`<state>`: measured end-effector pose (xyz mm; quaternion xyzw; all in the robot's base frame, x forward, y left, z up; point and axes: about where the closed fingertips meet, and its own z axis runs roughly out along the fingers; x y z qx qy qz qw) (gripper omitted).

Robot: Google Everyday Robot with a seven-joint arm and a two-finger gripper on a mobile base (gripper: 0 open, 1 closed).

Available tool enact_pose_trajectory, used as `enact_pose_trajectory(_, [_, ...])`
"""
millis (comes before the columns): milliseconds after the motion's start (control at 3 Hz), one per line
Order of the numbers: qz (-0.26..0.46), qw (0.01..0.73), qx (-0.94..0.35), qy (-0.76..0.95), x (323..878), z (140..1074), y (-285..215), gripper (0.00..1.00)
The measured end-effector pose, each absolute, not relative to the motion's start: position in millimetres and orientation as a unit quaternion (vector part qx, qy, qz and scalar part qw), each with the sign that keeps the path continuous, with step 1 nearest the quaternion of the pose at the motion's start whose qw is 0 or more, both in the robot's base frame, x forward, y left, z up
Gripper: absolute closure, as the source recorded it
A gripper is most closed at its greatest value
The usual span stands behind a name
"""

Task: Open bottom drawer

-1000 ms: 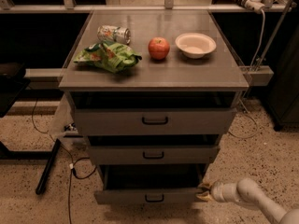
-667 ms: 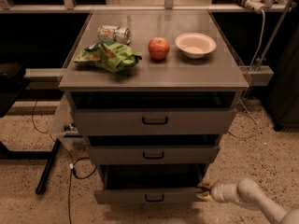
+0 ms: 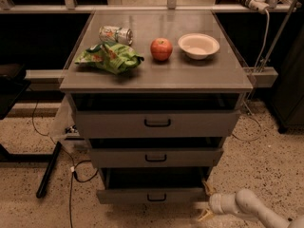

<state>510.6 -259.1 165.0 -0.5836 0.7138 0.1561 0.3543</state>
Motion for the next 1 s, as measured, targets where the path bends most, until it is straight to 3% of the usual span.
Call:
enact_pose_trajectory(333, [0.161,0.345,-0.611,0.694,486.0,157.5,-236.3,0.00])
enact_pose_trajectory(667, [0.161,0.345,-0.611,0.694,486.0,159.5,-236.3,0.17])
enact_pose_trajectory(1000, [0.164,0.347,-0.609,0.694,483.7,158.8,-237.4,0.41])
